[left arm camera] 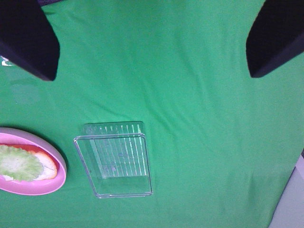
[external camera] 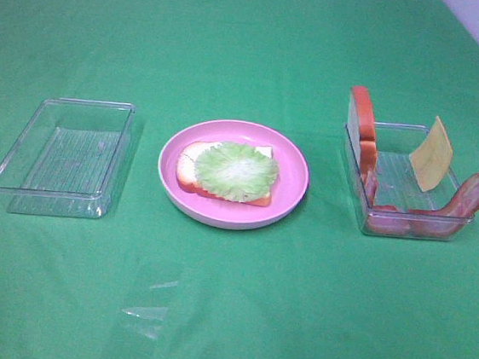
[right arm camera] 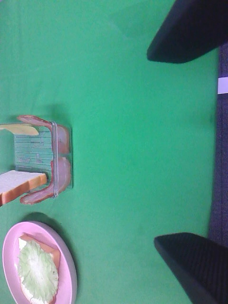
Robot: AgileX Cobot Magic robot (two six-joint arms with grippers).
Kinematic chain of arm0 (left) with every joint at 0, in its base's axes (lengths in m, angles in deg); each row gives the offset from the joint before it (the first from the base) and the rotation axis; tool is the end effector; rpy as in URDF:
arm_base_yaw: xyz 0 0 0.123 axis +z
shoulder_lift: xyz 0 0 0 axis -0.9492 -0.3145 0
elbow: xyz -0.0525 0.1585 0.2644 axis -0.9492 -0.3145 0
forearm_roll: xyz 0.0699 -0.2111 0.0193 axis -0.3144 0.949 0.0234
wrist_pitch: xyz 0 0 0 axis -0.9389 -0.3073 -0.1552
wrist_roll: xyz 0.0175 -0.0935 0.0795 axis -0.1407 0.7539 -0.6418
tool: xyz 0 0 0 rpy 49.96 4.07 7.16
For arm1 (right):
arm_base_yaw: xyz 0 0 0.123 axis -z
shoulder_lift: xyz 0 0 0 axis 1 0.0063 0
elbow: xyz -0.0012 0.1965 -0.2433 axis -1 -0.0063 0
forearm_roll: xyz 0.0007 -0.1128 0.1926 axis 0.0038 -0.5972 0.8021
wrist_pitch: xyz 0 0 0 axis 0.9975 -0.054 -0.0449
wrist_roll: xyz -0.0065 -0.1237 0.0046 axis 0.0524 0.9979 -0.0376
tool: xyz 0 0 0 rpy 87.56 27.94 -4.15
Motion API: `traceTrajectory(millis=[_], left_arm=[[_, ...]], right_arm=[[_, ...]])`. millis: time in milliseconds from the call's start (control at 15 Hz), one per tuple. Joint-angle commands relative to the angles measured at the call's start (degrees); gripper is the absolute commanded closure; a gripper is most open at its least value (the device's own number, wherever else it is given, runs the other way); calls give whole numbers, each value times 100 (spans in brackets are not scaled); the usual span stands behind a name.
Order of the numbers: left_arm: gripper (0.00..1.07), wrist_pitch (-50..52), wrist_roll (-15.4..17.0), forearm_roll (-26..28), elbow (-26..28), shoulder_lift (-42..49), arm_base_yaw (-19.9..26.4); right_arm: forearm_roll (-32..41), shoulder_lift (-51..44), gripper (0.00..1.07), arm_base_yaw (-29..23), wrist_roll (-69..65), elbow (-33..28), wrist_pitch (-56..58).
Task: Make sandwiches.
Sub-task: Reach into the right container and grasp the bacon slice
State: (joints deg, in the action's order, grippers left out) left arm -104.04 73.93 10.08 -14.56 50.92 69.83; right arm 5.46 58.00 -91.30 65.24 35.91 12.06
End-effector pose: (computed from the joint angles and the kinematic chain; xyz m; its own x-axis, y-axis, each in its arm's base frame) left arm -0.0327 -0.0011 0.2508 -0.4571 -0.0107 -0.8894 0.0363 0.9989 -0.0306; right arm -0.0286 0.0014 0.2309 -0.5306 -0.0173 -0.8475 -0.0451 0.9990 0.0078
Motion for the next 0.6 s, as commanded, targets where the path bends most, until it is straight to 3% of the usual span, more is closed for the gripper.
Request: traceTrajectory(millis=[67, 600], left_arm=[[4, 63, 23, -23, -6, 97, 11], [4, 63, 23, -23, -6, 92, 11]], right_arm=[[23, -109, 13, 23, -23, -17, -23], [23, -109, 13, 23, -23, -17, -23]])
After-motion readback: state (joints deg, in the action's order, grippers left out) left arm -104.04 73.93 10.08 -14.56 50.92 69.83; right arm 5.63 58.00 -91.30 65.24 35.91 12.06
